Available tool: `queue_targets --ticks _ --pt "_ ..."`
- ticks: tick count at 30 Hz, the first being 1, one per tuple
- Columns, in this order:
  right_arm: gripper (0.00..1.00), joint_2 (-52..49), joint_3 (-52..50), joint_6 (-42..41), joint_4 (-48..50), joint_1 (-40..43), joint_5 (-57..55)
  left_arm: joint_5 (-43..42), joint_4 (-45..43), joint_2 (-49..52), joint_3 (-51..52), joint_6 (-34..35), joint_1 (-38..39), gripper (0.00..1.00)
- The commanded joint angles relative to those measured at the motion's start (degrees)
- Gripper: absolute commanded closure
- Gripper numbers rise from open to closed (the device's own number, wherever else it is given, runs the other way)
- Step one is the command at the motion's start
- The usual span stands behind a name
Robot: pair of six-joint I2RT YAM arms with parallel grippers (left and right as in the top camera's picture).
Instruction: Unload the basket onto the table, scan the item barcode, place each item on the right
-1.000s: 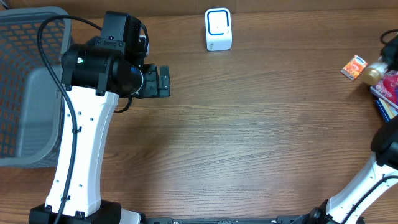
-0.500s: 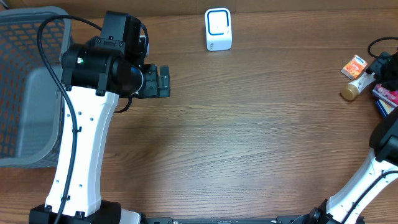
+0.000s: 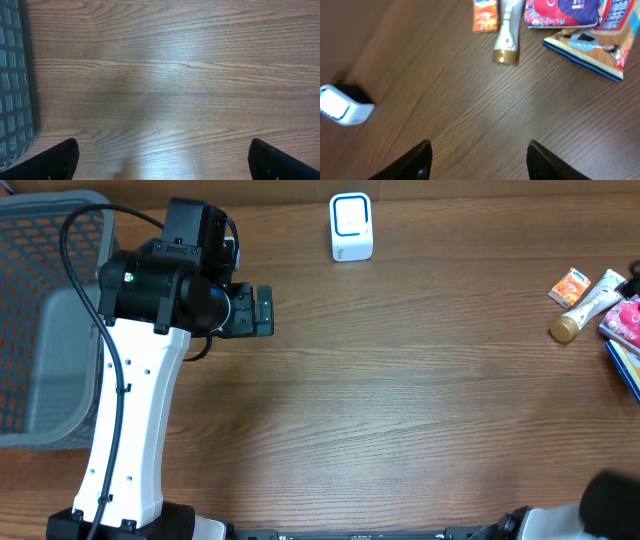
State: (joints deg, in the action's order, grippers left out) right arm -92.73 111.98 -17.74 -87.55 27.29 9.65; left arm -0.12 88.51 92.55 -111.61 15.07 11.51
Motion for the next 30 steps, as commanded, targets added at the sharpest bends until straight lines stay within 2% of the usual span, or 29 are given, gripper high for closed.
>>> queue_targets --ticks 1,5,7,12,15,23,30 --pt "0.37 9.49 -4.33 1.7 -1.88 -2.6 0.79 0.72 -0.11 0.07 -0.02 0.79 -0.24 0.0" --pt "0.29 20.31 -11.06 1.68 -4.92 -6.25 0.94 0.72 -0.11 0.07 -0.02 0.79 -0.24 0.0" --pt "0.0 24.9 -15.3 1.66 -7.13 -7.78 0.94 0.72 -0.11 0.04 -0.02 0.81 -0.24 0.0" --pt "0.0 32.13 -27.04 1.44 -9.51 -8.22 1.81 0.72 -0.11 0.04 -0.02 0.81 -0.24 0.0" --pt "0.0 32.96 -31.08 1.42 -9.51 -8.22 4.59 0.72 -0.11 0.07 -0.02 0.79 -0.24 0.0" --pt "0.0 31.06 -32.11 1.73 -9.51 -8.22 3.93 0.72 -0.11 0.07 -0.02 0.81 -0.24 0.0" --pt "0.0 34.18 -32.11 4.57 -9.46 -9.42 4.61 0.72 -0.11 0.04 -0.02 0.79 -0.24 0.0"
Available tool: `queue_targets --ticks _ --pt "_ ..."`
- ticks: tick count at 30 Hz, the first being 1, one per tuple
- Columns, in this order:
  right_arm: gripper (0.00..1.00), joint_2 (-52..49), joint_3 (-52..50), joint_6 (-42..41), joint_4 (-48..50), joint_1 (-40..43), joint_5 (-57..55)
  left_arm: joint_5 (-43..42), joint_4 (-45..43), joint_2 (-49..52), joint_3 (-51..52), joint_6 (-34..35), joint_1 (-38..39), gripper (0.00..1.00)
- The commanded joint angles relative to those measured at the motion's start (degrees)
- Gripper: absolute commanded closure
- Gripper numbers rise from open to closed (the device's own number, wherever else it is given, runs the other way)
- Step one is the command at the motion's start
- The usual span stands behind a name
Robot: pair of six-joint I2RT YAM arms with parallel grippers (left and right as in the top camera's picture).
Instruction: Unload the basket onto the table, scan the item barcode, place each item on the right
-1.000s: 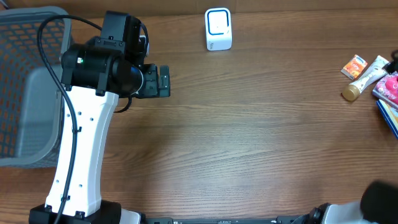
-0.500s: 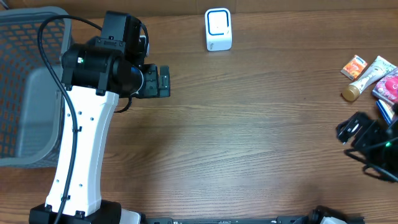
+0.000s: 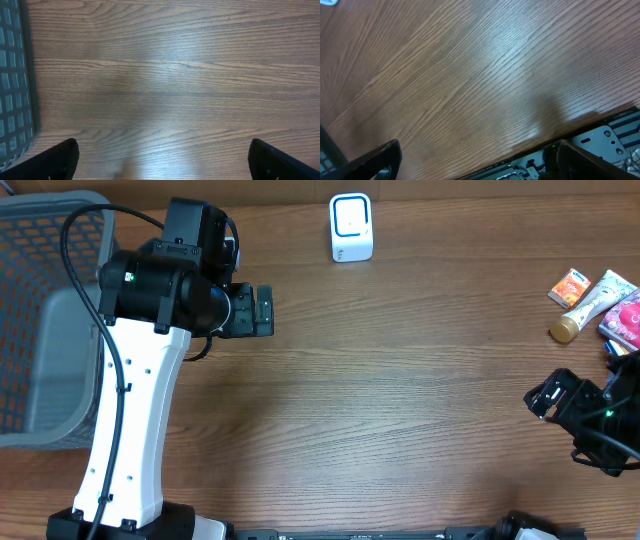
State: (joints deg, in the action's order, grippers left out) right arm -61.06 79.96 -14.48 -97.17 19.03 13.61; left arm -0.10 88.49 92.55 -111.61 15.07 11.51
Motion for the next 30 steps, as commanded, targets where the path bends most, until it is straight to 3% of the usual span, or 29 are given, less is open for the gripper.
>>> queue_targets --ticks 1,5,8,15,30 --pt "0.0 3.54 -0.09 1.29 0.28 -2.16 0.66 0.7 -0.09 0.07 -0.02 0.79 -0.24 0.0" --pt "0.0 6.43 -0.42 1.29 4.15 -7.02 0.59 0.7 -0.09 0.04 -0.02 0.79 -0.24 0.0" --pt "0.0 11.13 -3.65 1.29 12.66 -12.57 0.04 0.7 -0.09 0.07 -0.02 0.79 -0.24 0.0" --pt "0.0 27.78 -21.92 1.49 35.06 -22.1 -2.95 0.7 -0.09 0.07 -0.02 0.79 -0.24 0.0" --pt "0.0 47.36 -53.33 5.79 66.16 -22.27 -4.11 0.7 -0.07 0.07 -0.02 0.79 -0.24 0.0"
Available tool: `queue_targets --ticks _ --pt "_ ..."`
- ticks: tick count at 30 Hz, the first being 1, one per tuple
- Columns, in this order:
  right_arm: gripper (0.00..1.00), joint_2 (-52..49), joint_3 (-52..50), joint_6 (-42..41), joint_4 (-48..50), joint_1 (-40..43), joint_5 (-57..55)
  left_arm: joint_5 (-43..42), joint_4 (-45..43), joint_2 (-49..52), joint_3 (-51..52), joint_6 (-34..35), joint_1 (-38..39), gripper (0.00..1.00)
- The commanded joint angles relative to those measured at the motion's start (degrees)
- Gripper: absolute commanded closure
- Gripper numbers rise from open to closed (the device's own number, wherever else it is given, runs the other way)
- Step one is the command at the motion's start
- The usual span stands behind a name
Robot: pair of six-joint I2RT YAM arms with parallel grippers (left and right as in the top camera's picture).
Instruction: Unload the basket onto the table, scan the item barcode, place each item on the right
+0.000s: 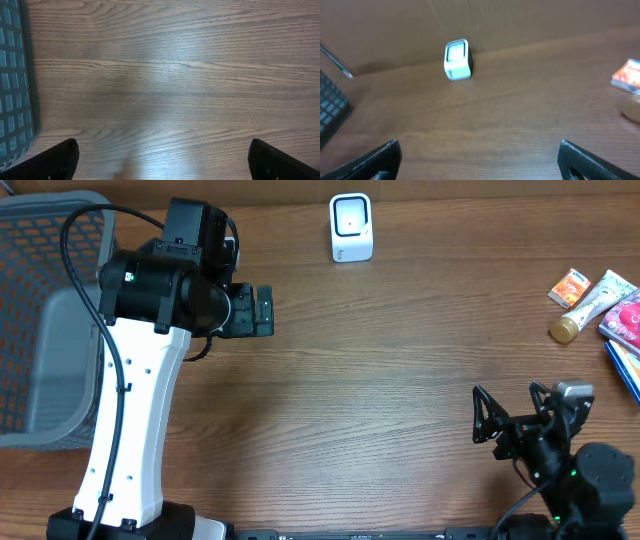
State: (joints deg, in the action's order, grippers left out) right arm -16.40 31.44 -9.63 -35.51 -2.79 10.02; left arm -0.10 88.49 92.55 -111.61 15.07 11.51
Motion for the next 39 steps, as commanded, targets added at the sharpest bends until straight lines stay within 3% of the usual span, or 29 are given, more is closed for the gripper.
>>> queue_targets --ticks 1,8,11,17,28,39 --pt "0.0 3.91 -7.89 0.94 8.92 -0.46 -0.52 0.7 -0.09 0.07 -0.02 0.79 -0.24 0.0" --pt "0.0 8.39 -24.35 0.85 34.1 -0.42 0.35 0.7 -0.09 0.04 -0.02 0.79 -0.24 0.0" --pt "0.0 10.8 -28.17 0.92 39.34 -0.39 0.2 0.7 -0.09 0.04 -0.02 0.81 -0.24 0.0" --pt "0.0 16.28 -30.99 0.94 38.88 -0.37 -2.47 0.7 -0.09 0.07 -0.02 0.79 -0.24 0.0" --pt "0.0 16.28 -30.99 0.98 30.86 -0.09 -6.4 0.7 -0.09 0.07 -0.02 0.81 -0.24 0.0" --pt "0.0 16.24 -30.99 0.92 30.88 -0.09 -6.36 0.7 -0.09 0.07 -0.02 0.81 -0.24 0.0"
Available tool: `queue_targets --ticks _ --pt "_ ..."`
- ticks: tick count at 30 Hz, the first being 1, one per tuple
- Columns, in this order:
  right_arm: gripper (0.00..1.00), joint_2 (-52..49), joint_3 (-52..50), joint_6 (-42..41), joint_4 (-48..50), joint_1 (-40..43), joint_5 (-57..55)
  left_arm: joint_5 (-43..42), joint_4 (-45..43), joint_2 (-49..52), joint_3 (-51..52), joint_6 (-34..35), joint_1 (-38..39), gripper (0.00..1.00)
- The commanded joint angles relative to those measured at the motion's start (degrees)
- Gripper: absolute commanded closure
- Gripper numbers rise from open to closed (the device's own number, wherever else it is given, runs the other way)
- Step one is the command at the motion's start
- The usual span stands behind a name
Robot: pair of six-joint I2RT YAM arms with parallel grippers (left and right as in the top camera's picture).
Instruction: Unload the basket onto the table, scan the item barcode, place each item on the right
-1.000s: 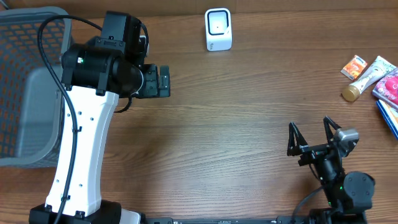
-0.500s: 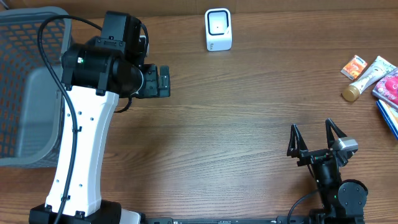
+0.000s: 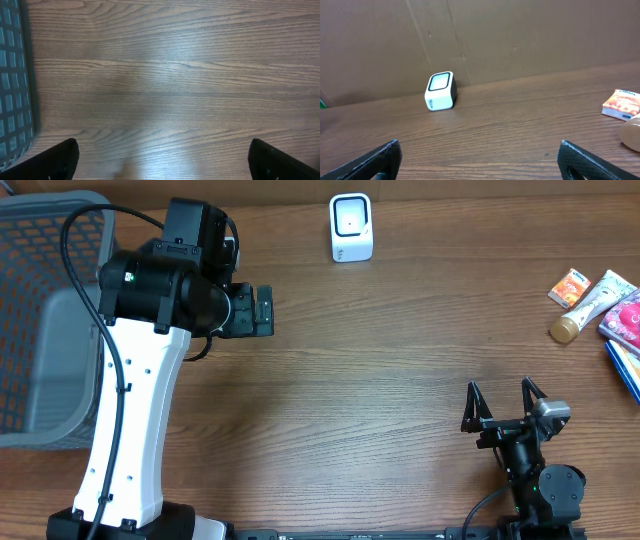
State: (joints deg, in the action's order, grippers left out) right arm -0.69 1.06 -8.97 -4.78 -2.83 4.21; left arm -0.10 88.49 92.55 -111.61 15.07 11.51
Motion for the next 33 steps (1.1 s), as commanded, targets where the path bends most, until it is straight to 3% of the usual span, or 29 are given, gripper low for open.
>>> queue_targets --ticks 1,23,27,33 --pt "0.0 0.52 -0.61 0.26 0.15 -0.04 -0.55 0.7 -0.07 0.07 -0.02 0.81 -0.24 0.0" --pt "0.0 0.52 -0.61 0.26 0.15 -0.04 -0.52 0.7 -0.09 0.07 -0.02 0.79 -0.24 0.0" --pt "0.0 0.52 -0.61 0.26 0.15 -0.04 -0.55 2.67 0.22 -0.66 -0.02 -3.52 -0.26 0.0" --pt "0.0 0.52 -0.61 0.26 0.17 -0.04 -0.55 0.98 -2.78 -5.18 2.38 -3.32 -0.26 0.0"
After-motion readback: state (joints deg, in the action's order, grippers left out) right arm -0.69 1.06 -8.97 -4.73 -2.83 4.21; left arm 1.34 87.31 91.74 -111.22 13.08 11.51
